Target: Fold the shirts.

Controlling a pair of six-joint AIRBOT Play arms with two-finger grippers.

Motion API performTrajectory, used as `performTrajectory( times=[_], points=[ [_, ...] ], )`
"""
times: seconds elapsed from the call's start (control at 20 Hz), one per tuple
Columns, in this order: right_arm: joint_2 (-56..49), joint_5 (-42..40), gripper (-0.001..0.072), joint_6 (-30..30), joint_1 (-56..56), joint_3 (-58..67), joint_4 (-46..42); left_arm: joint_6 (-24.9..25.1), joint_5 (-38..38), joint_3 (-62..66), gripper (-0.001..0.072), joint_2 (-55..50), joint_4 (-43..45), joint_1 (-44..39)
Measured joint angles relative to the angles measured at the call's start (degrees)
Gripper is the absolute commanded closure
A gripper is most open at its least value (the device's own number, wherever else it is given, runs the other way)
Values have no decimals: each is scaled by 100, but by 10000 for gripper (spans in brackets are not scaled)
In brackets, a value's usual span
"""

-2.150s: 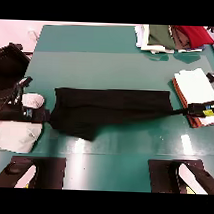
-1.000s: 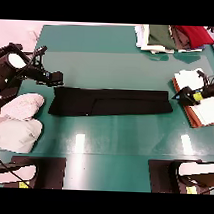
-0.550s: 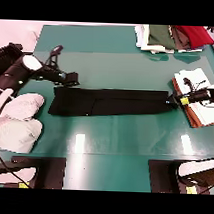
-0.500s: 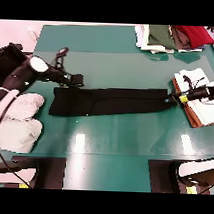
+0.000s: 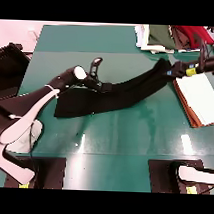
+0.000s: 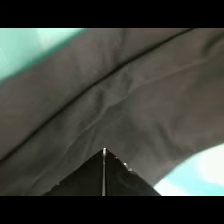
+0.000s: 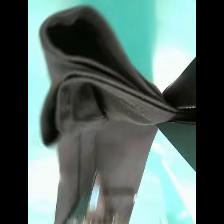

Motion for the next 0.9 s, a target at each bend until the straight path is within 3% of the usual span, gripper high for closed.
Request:
performTrajectory(
  times=[0.5,0.9],
  points=[
    [358,-295,695,682,1495,1121,-2,-164,-144,579,682,-608,-76,-131],
    [-334,-702,694,573,2907,1561,678,-170,-1499,1775,681,264,560,1154]
  ],
)
